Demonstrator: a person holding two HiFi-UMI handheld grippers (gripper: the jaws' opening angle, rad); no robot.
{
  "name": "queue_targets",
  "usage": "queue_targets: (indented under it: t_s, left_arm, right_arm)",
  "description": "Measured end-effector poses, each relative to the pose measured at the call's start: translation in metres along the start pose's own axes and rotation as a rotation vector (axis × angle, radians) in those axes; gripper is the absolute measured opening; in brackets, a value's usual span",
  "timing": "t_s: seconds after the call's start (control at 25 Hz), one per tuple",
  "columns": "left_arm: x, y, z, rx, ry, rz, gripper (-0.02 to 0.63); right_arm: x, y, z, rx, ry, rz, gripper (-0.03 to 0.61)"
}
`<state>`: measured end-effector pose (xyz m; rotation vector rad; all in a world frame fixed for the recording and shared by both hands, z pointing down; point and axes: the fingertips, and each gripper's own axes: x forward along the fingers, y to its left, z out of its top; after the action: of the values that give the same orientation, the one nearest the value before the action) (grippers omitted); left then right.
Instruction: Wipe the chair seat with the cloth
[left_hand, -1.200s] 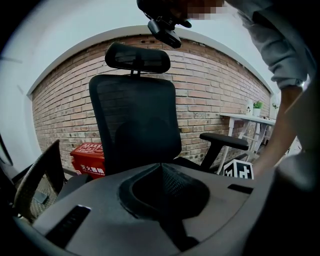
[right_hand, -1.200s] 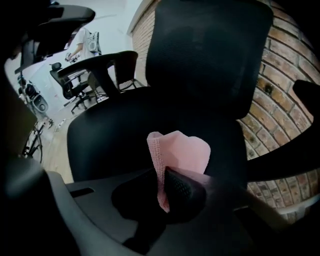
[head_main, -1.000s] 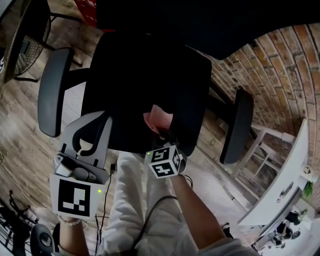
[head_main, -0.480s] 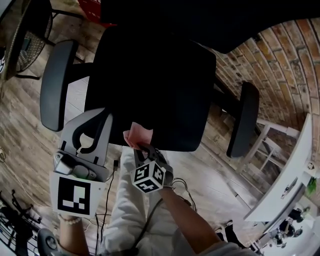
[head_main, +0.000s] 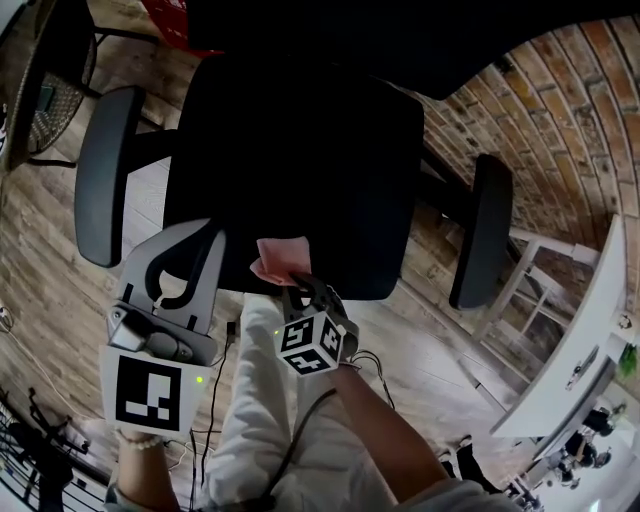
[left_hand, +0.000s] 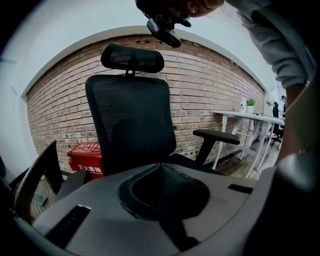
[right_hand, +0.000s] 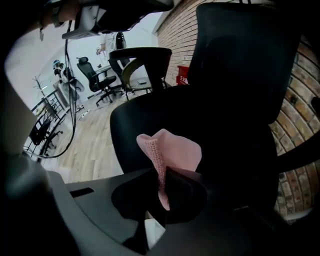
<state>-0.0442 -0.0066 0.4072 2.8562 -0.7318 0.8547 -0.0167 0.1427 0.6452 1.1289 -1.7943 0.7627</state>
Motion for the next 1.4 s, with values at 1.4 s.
queue_targets:
  t_s: [1.4]
  left_arm:
    - [0.035, -0.030, 0.019, 0.033, -0.004, -0.099, 0.018]
  right_arm:
    - [-0.065, -0.129, -0.085, 0.332, 0.051, -0.364, 0.055]
